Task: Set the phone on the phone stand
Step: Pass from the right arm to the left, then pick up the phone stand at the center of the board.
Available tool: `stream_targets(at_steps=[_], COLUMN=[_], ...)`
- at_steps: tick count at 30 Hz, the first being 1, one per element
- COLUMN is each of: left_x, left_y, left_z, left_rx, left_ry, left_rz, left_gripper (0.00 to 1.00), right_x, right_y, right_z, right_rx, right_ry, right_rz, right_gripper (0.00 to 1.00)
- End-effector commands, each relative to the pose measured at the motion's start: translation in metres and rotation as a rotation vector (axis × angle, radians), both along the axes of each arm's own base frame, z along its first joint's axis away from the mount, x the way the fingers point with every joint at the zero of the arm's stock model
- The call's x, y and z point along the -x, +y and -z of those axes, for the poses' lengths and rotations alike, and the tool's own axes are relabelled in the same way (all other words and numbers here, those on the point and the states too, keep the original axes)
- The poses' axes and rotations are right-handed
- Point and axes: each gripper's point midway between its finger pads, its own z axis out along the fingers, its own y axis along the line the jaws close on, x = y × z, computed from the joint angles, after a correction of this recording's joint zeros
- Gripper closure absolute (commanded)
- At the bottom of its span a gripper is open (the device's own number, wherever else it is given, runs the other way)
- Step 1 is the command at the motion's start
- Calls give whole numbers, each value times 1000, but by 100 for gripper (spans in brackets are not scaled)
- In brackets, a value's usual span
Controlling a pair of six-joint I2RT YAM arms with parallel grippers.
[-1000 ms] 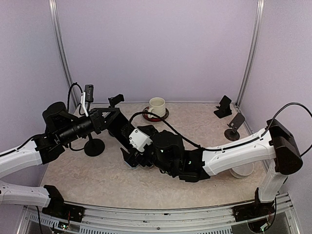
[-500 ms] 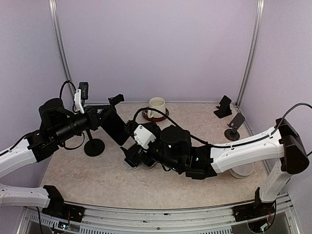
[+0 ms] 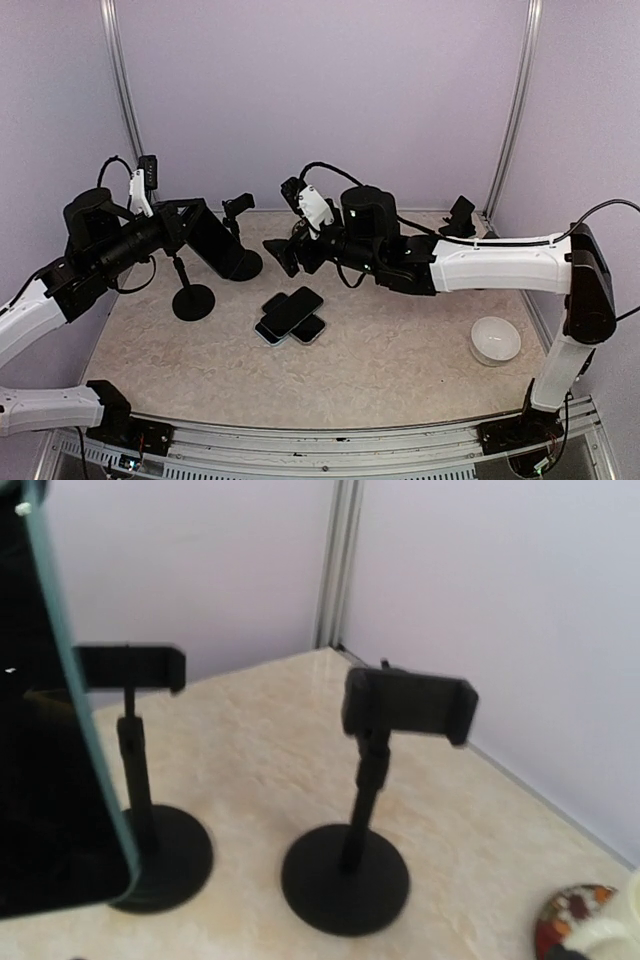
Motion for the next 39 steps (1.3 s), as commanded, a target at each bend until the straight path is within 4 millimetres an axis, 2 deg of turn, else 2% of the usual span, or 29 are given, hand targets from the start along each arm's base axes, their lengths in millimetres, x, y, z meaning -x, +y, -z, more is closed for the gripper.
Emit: stream_targets(at_steps=[1,3,7,11,12,14,19,25,39], left_x=[5,3,-4,-5,-5,-4,-3,1,2], left_y=[27,38,55,56,56,56,57,56,54], left_z=[-53,-57,-54,-50,-49,-47,-42,-42,-47], left_rx=[63,57,5,9,13,13,11,21,61], left_ry=[-127,-129,-128,-125,-123,-119,-110,-107,-103], left_rz=[-71,-114,-199,-207,-204,-203,-205,-190,-176], left_gripper=[100,100,100,100,100,100,100,100,100], right_x=[-23,-40,-82,-122,-132,-144,-156,-172,-184], right_y=[20,28,42,51,54,60,72,77,98], right_z=[9,8,20,33,28,32,27,29,44], right_rx=[1,1,7,-12,-30,-45,-83,-91,-207], right_ry=[99,117,141,157,151,149,46,-77,-227], right_rz=[-75,-77,-49,-29,-37,-59,-136,-110,-150], right_gripper=[3,4,8,13,15,21,27,30,44])
